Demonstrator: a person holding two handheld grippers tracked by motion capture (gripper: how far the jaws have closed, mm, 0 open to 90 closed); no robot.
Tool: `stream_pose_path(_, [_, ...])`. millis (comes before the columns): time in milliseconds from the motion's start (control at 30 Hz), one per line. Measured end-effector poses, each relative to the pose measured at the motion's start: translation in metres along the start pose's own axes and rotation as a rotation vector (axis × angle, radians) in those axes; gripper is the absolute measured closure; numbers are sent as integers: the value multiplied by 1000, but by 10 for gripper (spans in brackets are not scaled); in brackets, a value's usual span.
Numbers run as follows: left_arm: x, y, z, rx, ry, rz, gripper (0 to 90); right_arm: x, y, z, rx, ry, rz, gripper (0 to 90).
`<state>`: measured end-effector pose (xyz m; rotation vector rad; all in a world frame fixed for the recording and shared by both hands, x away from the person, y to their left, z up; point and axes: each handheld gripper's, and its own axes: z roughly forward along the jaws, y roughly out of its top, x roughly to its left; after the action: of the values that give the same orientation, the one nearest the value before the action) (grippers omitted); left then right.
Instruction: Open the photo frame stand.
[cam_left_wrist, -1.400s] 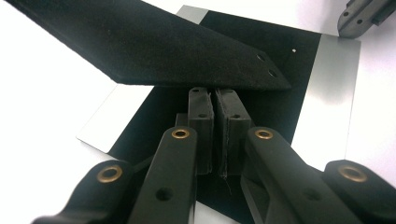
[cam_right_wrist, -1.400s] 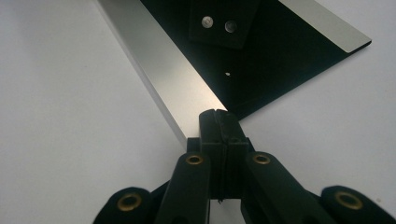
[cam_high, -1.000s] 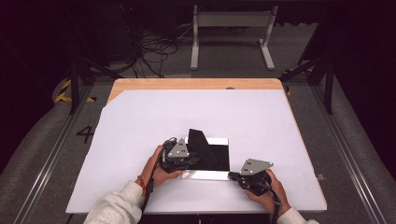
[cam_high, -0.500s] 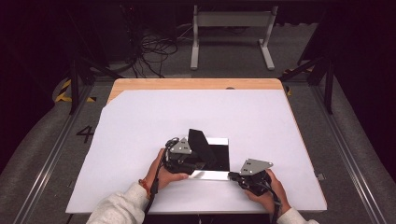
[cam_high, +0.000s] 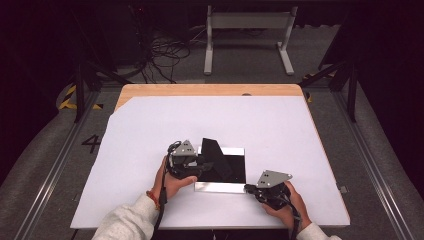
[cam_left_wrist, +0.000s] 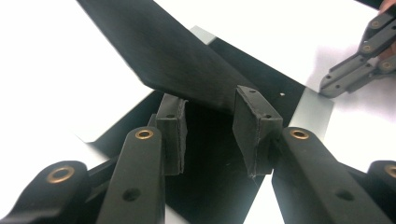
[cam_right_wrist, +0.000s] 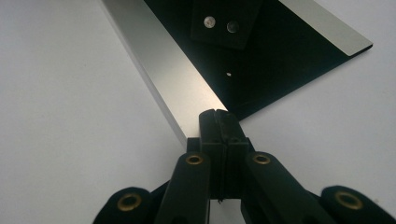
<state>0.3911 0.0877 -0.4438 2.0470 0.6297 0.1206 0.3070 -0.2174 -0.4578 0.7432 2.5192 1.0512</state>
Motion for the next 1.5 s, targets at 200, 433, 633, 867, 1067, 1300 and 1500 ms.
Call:
stream_pose_path(200, [6,1,-1,-30,-19,-43,650,0,0,0,2,3,2,900])
stream_pose_path(433, [9,3,-2,-36,-19,-69,649,0,1,0,5,2,-2,900])
stream_pose_path(633, [13,5,-8,-82,14,-100,664,0,1,0,6,1,-5,900])
stream_pose_path(867, [16,7,-9,-83,2,-109,677,0,1,0,8,3,-4,900])
stream_pose_path(1067, [19,7,-10,-89,-29,-140,710,0,1,0,7,4,-4,900])
stream_pose_path(1300, [22,6,-11,-89,-45,-150,722,0,1,0,7,3,-7,900])
stream_pose_path(1500, [23,6,-16,-92,-44,-129,728,0,1,0,7,3,-8,900])
